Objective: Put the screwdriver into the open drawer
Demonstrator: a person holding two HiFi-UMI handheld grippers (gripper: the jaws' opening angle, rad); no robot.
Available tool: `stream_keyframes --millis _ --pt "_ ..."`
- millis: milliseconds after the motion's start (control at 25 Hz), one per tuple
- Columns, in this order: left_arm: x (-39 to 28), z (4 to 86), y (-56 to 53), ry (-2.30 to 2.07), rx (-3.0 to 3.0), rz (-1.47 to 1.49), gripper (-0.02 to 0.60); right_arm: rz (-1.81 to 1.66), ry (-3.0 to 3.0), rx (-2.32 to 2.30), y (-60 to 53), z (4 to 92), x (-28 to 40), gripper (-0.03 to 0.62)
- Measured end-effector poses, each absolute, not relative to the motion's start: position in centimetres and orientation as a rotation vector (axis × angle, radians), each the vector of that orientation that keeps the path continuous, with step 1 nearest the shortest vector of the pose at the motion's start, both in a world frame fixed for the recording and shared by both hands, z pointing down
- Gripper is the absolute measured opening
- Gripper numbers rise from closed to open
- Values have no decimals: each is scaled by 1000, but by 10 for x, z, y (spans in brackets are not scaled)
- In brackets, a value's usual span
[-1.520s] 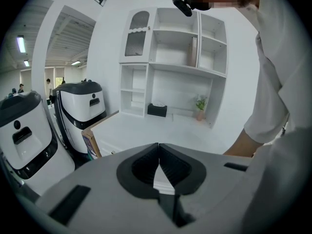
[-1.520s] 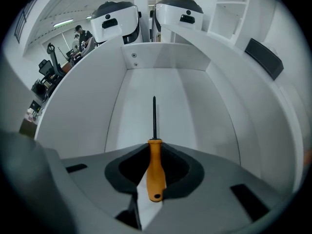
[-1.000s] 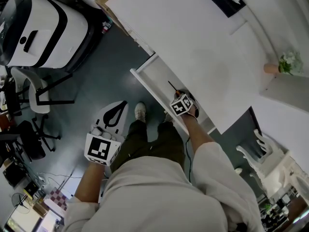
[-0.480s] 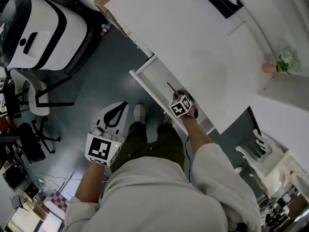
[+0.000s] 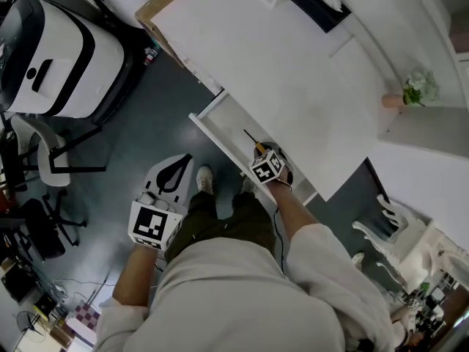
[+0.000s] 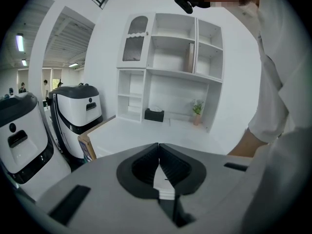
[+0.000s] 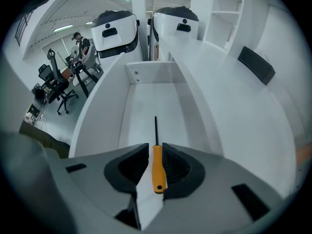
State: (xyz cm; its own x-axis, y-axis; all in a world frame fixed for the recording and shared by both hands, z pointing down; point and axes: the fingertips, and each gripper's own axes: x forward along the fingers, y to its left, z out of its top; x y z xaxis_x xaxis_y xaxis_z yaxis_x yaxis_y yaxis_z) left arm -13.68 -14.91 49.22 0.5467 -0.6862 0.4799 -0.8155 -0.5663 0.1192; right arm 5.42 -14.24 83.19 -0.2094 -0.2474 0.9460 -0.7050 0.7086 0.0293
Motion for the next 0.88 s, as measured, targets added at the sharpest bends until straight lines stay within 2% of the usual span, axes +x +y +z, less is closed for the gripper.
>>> stream_keyframes --millis 880 --pt "-86 446 -150 -1112 2649 431 5 463 -2022 1069 -141 668 65 78"
